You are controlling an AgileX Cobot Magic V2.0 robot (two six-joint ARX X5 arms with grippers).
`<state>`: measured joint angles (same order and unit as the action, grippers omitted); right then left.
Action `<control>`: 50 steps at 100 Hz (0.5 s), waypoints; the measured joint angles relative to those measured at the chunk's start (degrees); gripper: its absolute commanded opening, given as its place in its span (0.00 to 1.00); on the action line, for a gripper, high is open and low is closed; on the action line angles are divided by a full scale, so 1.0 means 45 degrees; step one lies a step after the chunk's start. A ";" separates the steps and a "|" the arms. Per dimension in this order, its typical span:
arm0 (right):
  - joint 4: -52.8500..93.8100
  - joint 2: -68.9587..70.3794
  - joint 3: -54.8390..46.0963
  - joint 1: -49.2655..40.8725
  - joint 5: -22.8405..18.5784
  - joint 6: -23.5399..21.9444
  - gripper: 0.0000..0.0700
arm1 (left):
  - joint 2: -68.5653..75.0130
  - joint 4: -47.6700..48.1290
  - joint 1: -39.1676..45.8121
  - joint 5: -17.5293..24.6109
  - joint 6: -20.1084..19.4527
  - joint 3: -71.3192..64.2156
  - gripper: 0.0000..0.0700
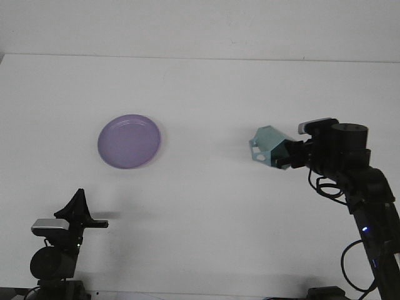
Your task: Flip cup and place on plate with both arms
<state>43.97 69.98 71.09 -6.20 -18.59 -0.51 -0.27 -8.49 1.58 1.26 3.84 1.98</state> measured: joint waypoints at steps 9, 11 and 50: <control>0.1282 0.0204 0.0000 -0.1088 0.0568 0.0010 0.01 | 0.0000 -0.0005 0.0000 0.0000 0.0039 0.0000 0.02; 0.1477 0.0272 0.0000 -0.1316 0.0699 0.0010 0.01 | 0.0000 -0.0005 0.0000 0.0005 0.0039 0.0000 0.02; 0.4906 0.3410 0.1413 -0.3866 0.2540 0.0267 0.01 | 0.0000 -0.0005 0.0000 0.0000 0.0282 0.0000 0.02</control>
<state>66.04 85.32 77.45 -23.59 -7.16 0.69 -0.27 -8.51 1.58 1.26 5.10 1.98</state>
